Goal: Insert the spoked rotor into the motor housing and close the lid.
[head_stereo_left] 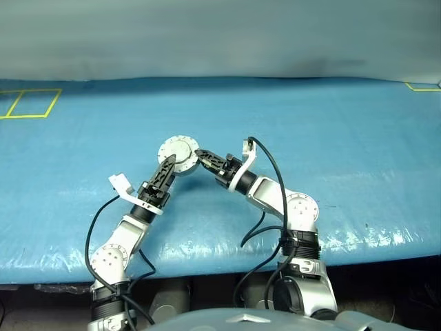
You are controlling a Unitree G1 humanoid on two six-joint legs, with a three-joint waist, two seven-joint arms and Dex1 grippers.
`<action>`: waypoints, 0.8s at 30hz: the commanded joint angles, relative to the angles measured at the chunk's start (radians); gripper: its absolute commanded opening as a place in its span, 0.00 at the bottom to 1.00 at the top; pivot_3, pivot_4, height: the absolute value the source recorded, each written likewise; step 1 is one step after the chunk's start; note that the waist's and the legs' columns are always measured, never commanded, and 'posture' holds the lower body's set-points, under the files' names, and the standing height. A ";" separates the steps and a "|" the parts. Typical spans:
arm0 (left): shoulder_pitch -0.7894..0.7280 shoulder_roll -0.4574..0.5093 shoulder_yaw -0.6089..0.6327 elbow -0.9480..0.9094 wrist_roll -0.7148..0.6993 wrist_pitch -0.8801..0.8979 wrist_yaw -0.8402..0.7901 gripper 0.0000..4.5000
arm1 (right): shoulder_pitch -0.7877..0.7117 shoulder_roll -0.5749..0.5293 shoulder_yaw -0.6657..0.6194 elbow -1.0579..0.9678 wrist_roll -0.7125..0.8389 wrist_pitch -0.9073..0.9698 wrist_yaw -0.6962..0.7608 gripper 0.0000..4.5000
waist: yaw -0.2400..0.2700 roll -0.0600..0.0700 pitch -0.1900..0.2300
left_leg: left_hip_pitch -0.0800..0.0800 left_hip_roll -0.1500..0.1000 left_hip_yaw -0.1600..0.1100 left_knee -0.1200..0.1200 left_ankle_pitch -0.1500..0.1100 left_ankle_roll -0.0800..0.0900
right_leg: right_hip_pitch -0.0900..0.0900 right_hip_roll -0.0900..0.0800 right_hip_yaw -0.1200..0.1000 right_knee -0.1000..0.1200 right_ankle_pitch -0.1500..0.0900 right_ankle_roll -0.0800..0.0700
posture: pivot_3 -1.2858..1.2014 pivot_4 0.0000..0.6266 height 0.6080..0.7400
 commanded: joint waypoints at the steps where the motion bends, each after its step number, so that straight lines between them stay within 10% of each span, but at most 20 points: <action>1: -0.014 -0.006 -0.030 -0.005 0.004 0.004 -0.031 0.99 | -0.002 0.048 0.026 -0.072 0.066 0.003 0.025 0.28 | 0.000 0.000 0.000 | 0.000 0.000 0.000 0.000 0.000 0.000 | 0.000 0.000 0.000 0.000 0.000 0.000 | 0.52 0.24 1.00; 5: -0.016 -0.028 -0.027 0.001 0.009 -0.023 -0.032 0.96 | 0.005 0.044 0.036 -0.081 0.073 -0.005 0.020 0.28 | -0.001 0.000 0.000 | 0.000 0.000 0.000 0.000 0.000 0.000 | 0.000 0.000 0.000 -0.001 0.000 0.000 | 0.52 0.24 1.00; 11: -0.020 -0.044 -0.010 0.016 -0.004 -0.038 -0.026 0.58 | 0.012 0.038 0.047 -0.088 0.077 -0.014 0.019 0.28 | 0.000 0.000 0.000 | -0.001 0.000 0.000 0.000 0.000 0.000 | 0.000 0.000 0.000 -0.001 0.000 0.000 | 0.52 0.24 1.00; 24: -0.032 -0.060 0.003 0.037 -0.042 -0.029 0.031 0.58 | 0.011 0.016 0.080 -0.092 0.037 -0.024 0.038 0.28 | 0.000 0.000 0.000 | -0.001 0.000 0.000 0.001 0.000 0.001 | 0.000 0.000 0.000 -0.002 0.001 0.001 | 0.52 0.24 1.00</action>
